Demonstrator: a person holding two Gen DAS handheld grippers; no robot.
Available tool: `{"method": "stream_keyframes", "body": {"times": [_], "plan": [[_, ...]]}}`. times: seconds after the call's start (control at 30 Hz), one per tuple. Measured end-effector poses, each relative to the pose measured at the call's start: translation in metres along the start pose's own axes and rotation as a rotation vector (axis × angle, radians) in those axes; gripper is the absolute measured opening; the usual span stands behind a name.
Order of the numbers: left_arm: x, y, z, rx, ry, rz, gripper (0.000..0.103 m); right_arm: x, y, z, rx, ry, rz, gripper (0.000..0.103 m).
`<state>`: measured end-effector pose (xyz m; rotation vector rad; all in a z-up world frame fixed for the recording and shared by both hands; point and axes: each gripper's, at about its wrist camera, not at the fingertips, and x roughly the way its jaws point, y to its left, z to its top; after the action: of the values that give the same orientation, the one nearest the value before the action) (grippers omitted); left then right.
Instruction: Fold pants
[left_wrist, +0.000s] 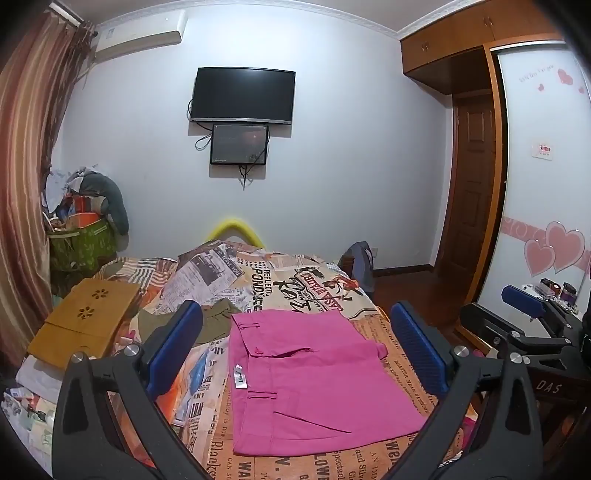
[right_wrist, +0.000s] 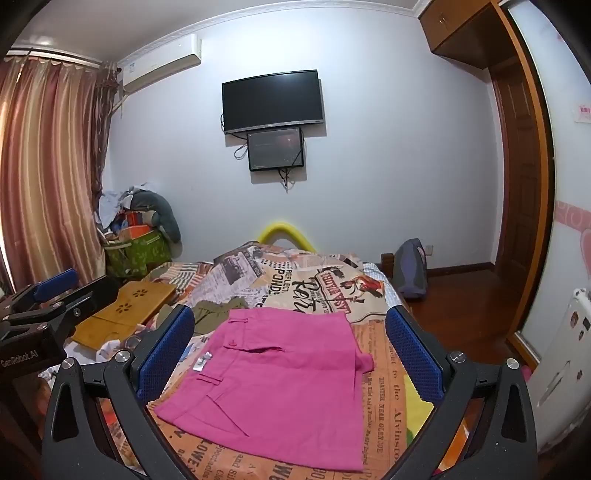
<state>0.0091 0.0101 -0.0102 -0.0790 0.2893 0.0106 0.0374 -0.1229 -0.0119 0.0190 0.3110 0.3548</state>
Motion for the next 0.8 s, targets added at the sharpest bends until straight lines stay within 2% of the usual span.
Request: {"method": "stream_keyframes", "body": {"times": [0.8], "plan": [[0.0014,-0.0046,-0.002,0.029,-0.003,0.009,0.103,-0.0005,-0.0001,0.0018,0.005,-0.002,0.002,0.103]]}}
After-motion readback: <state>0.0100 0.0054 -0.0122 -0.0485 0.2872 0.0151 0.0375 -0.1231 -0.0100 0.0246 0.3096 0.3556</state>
